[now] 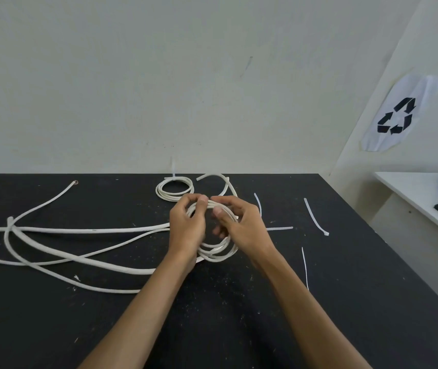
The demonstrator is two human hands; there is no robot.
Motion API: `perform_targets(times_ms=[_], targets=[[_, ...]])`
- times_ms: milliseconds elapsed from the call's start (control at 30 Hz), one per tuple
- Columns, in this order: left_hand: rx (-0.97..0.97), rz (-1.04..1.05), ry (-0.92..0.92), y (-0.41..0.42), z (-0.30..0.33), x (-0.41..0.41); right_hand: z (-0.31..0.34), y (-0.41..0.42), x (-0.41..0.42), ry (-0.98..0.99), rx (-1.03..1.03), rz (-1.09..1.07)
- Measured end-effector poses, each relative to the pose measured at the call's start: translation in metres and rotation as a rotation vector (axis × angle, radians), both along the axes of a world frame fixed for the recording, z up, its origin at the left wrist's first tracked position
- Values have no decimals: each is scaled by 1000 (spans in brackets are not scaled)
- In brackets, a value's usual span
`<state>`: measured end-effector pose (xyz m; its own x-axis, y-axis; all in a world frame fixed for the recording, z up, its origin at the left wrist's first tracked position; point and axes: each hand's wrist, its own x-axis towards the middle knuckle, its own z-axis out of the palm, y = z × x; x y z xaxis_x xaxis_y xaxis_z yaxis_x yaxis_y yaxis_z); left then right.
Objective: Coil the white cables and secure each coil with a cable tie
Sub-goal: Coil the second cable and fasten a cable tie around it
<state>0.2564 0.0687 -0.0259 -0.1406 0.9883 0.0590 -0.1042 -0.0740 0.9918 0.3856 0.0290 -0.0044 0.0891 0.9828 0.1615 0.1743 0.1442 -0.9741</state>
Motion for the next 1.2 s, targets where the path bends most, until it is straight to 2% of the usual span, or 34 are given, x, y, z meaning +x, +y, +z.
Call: perform_targets(times_ms=[67,167,333,400,500,600,800,867,1033,1200], targets=[[-55,-16,-90,-4,1,5,-4,0,-2,5,8,-53],[-125,6,-211,-10,2,10,-5,2,-4,155,-32,-98],[-107,-27,-254,-15,3,12,-3,2,0,411,-216,-63],[-67,-91,-198,-15,2,10,-3,4,3,471,-241,-69],[-20,-191,3,-13,3,6,-4,3,8,453,-228,-114],[-31,-246,147,-12,7,4,-7,0,9,391,-180,-146],[-3,-318,316,-8,12,1,-2,-2,9,205,-105,-140],[-29,-300,246,-7,12,3,0,-1,9,215,-110,-126],[-97,-219,28,-4,12,3,-4,-1,10,473,-133,-94],[-73,-99,-68,-5,7,4,-13,-6,6,565,-210,-75]])
